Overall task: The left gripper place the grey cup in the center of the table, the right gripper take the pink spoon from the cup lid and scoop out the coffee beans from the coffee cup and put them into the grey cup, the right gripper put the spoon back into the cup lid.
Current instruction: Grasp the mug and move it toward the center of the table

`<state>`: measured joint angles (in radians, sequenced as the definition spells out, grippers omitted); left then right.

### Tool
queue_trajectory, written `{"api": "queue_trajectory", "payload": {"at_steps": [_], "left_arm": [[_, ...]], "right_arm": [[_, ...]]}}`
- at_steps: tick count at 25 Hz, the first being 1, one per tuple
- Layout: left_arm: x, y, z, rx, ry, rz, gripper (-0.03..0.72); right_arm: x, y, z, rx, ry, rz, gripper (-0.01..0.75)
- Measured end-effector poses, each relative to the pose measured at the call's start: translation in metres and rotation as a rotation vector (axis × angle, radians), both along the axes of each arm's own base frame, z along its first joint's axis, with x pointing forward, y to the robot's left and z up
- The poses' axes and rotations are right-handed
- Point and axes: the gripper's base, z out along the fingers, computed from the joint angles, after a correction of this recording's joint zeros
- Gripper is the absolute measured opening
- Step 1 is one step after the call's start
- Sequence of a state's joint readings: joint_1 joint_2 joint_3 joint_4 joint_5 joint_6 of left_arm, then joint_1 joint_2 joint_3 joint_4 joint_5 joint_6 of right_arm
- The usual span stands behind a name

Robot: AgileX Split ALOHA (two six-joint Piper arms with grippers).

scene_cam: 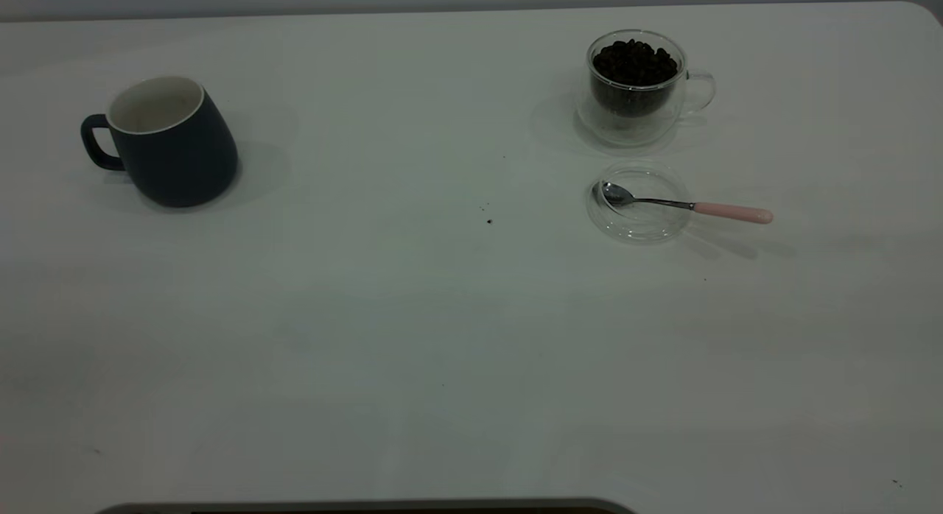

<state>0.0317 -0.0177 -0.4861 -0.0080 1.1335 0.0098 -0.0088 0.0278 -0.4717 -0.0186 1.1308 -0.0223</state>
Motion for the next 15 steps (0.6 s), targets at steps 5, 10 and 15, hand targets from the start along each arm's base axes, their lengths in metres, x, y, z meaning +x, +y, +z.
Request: {"api": "queue_trajectory", "payload": {"at_steps": [5, 10, 15], "left_arm": [[0.001, 0.0, 0.0, -0.059, 0.004, 0.05, 0.565], [0.024, 0.003, 0.012, -0.091, 0.095, 0.113, 0.565], [0.077, 0.006, 0.047, -0.052, 0.175, 0.099, 0.565]], "right_arm": [[0.0, 0.0, 0.0, 0.0, 0.0, 0.0, 0.579], [0.0, 0.0, 0.0, 0.0, 0.0, 0.0, 0.579], [0.0, 0.0, 0.0, 0.0, 0.0, 0.0, 0.579]]}}
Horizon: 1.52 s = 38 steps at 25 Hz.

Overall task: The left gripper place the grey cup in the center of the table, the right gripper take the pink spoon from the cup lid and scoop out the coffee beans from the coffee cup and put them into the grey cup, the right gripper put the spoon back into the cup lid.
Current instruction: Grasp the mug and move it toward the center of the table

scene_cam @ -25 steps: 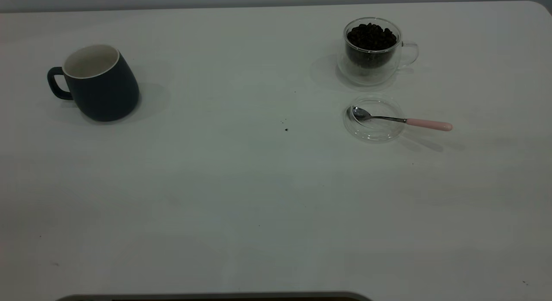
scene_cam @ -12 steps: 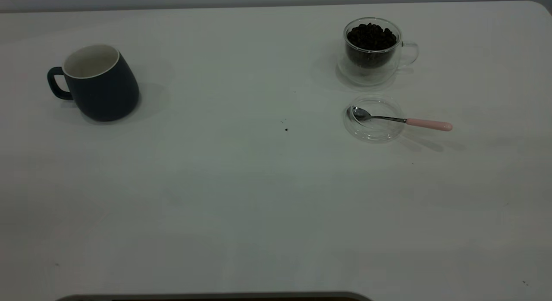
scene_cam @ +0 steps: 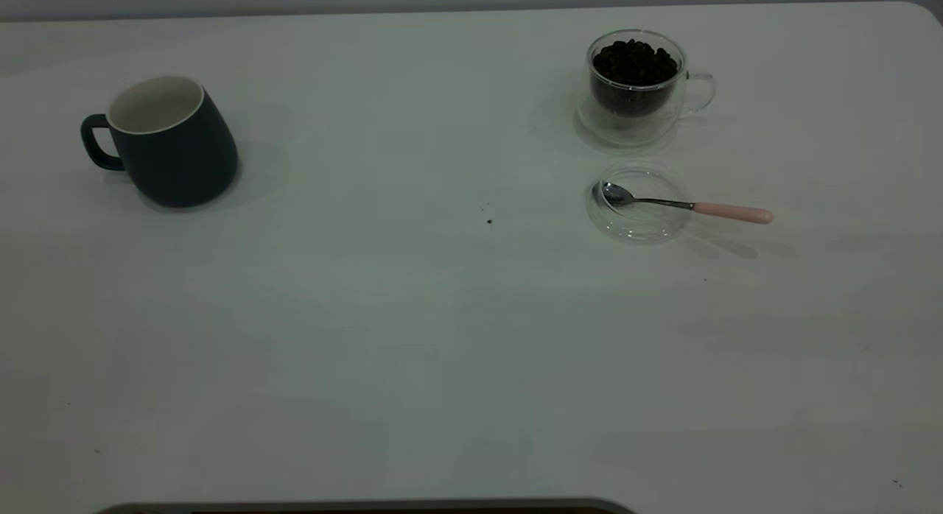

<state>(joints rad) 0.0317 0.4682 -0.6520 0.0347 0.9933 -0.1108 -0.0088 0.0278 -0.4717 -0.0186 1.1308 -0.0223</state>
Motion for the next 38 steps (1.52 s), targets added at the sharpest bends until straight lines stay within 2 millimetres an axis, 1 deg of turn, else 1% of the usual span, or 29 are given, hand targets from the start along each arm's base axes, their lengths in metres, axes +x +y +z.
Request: {"api": "queue_trajectory", "payload": {"at_steps": [3, 5, 7, 9, 10, 12, 13, 15, 18, 22, 27, 30, 33, 38], "left_arm": [[0.045, 0.002, 0.013, 0.045, 0.083, -0.051, 0.565], [0.08, 0.003, 0.016, 0.076, 0.134, -0.098, 0.565], [0.112, 0.004, 0.015, 0.118, 0.17, -0.154, 0.565], [0.147, 0.007, 0.01, 0.175, 0.2, -0.217, 0.565], [0.162, 0.008, 0.006, 0.205, 0.213, -0.251, 0.565], [0.195, 0.01, -0.004, 0.264, 0.253, -0.326, 0.565], [0.208, 0.011, -0.009, 0.294, 0.275, -0.37, 0.565], [0.235, 0.013, -0.026, 0.351, 0.34, -0.46, 0.565], [0.266, 0.016, -0.057, 0.422, 0.441, -0.609, 0.565], [0.294, 0.018, -0.103, 0.504, 0.532, -0.817, 0.565], [0.315, 0.021, -0.151, 0.61, 0.569, -1.015, 0.565], [0.322, 0.022, -0.173, 0.677, 0.573, -1.106, 0.565], [0.329, 0.022, -0.193, 0.726, 0.551, -1.159, 0.565], [0.339, 0.011, -0.22, 0.791, 0.503, -1.239, 0.565]], "right_arm": [[0.0, 0.0, 0.0, 0.0, 0.0, 0.0, 0.579], [0.0, 0.0, 0.0, 0.0, 0.0, 0.0, 0.579], [0.0, 0.0, 0.0, 0.0, 0.0, 0.0, 0.579], [0.0, 0.0, 0.0, 0.0, 0.0, 0.0, 0.579], [0.0, 0.0, 0.0, 0.0, 0.0, 0.0, 0.579], [0.0, 0.0, 0.0, 0.0, 0.0, 0.0, 0.579], [0.0, 0.0, 0.0, 0.0, 0.0, 0.0, 0.579], [0.0, 0.0, 0.0, 0.0, 0.0, 0.0, 0.579], [0.0, 0.0, 0.0, 0.0, 0.0, 0.0, 0.579], [0.0, 0.0, 0.0, 0.0, 0.0, 0.0, 0.579], [0.0, 0.0, 0.0, 0.0, -0.001, 0.0, 0.579], [0.0, 0.0, 0.0, 0.0, -0.001, 0.0, 0.579], [0.0, 0.0, 0.0, 0.0, -0.001, 0.0, 0.579], [0.0, 0.0, 0.0, 0.001, -0.001, 0.0, 0.579]]}}
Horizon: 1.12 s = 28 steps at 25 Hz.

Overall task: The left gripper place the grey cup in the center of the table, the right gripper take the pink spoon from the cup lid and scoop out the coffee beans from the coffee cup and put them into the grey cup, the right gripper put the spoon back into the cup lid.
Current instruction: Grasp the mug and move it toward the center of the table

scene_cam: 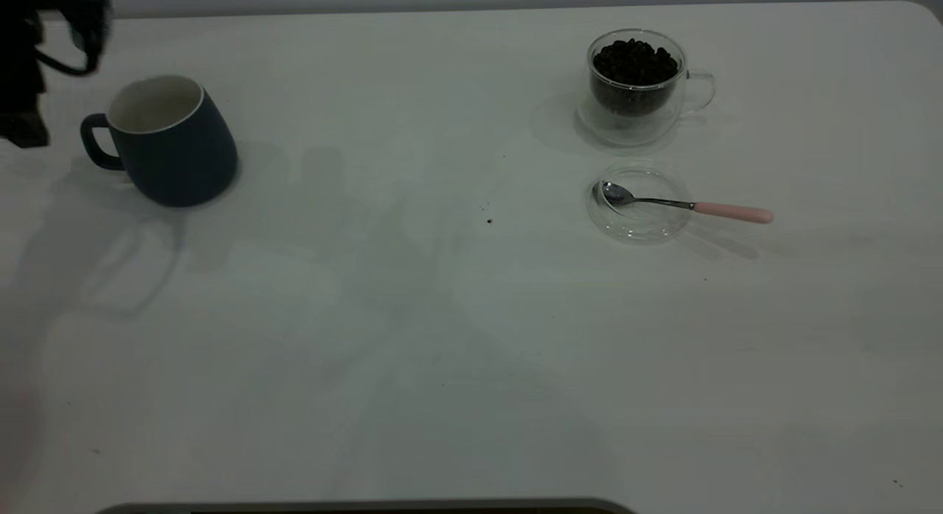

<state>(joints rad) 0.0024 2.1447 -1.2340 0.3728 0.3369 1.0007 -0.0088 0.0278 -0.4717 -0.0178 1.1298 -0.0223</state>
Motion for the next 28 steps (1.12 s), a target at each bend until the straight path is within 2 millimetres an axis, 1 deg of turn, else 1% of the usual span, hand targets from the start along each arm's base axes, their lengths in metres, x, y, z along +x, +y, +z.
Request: {"api": "queue_trajectory", "payload": {"at_steps": [3, 7, 10, 13, 20, 28], "left_arm": [[0.003, -0.01, -0.013, 0.005, -0.008, -0.058, 0.565], [0.005, -0.02, -0.025, 0.003, -0.018, -0.108, 0.565], [0.007, -0.027, -0.028, 0.003, -0.031, -0.139, 0.565], [0.009, -0.04, -0.029, -0.009, -0.058, -0.178, 0.565], [0.008, -0.087, -0.028, -0.038, -0.113, -0.3, 0.565], [0.0, -0.146, -0.026, -0.094, -0.182, -0.436, 0.565]], "right_arm": [[0.0, 0.0, 0.0, 0.0, 0.0, 0.0, 0.579], [0.0, 0.0, 0.0, 0.0, 0.0, 0.0, 0.579], [0.0, 0.0, 0.0, 0.0, 0.0, 0.0, 0.579], [0.0, 0.0, 0.0, 0.0, 0.0, 0.0, 0.579], [0.0, 0.0, 0.0, 0.0, 0.0, 0.0, 0.579], [0.0, 0.0, 0.0, 0.0, 0.0, 0.0, 0.579]]}}
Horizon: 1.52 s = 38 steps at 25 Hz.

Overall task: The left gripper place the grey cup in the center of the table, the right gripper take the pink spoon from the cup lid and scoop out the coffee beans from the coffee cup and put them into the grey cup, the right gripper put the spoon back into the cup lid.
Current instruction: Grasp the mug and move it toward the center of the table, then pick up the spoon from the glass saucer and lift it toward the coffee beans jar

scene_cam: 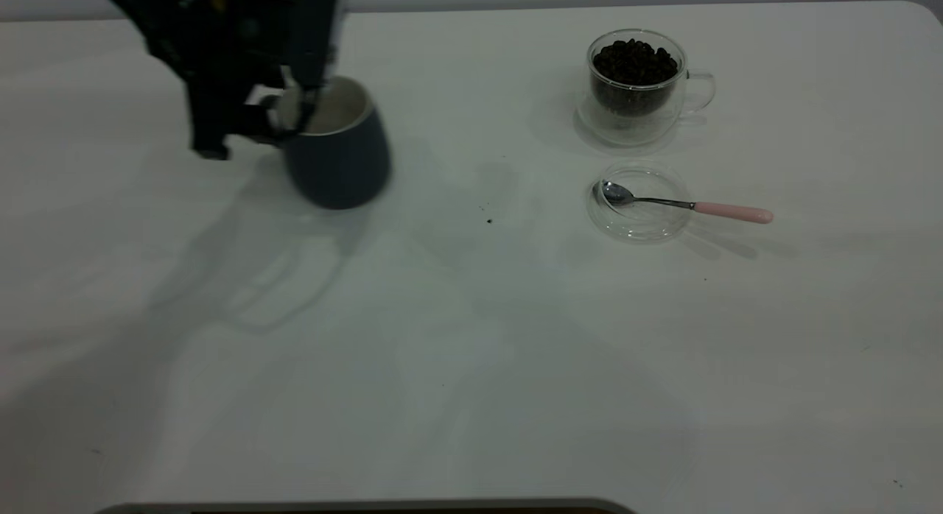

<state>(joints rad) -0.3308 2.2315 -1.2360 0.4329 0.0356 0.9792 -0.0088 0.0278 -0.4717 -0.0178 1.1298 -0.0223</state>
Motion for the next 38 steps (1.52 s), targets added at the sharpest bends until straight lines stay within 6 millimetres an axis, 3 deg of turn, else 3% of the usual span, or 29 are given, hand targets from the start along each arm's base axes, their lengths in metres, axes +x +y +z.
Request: {"api": "queue_trajectory", "payload": {"at_steps": [5, 8, 13, 16, 19, 24, 29, 35, 38], "left_arm": [[-0.009, -0.037, 0.002, -0.064, -0.045, -0.069, 0.565], [-0.012, -0.05, 0.004, -0.092, -0.061, -0.089, 0.565], [-0.012, -0.052, 0.005, -0.118, -0.069, -0.074, 0.565], [-0.012, -0.052, 0.016, -0.138, -0.073, -0.037, 0.565], [-0.013, -0.051, 0.047, -0.205, -0.08, 0.068, 0.565], [-0.03, -0.042, 0.121, -0.365, -0.025, 0.345, 0.565], [-0.07, -0.016, 0.198, -0.436, 0.037, 0.656, 0.565], [-0.126, 0.032, 0.279, -0.457, -0.118, 0.979, 0.565], [-0.161, 0.057, 0.309, -0.443, -0.172, 1.073, 0.565]], "right_arm": [[0.0, 0.0, 0.0, 0.0, 0.0, 0.0, 0.579], [0.0, 0.0, 0.0, 0.0, 0.0, 0.0, 0.579], [0.0, 0.0, 0.0, 0.0, 0.0, 0.0, 0.579], [0.0, 0.0, 0.0, 0.0, 0.0, 0.0, 0.579], [0.0, 0.0, 0.0, 0.0, 0.0, 0.0, 0.579], [0.0, 0.0, 0.0, 0.0, 0.0, 0.0, 0.579], [0.0, 0.0, 0.0, 0.0, 0.0, 0.0, 0.579], [0.0, 0.0, 0.0, 0.0, 0.0, 0.0, 0.579], [0.0, 0.0, 0.0, 0.0, 0.0, 0.0, 0.579]]}}
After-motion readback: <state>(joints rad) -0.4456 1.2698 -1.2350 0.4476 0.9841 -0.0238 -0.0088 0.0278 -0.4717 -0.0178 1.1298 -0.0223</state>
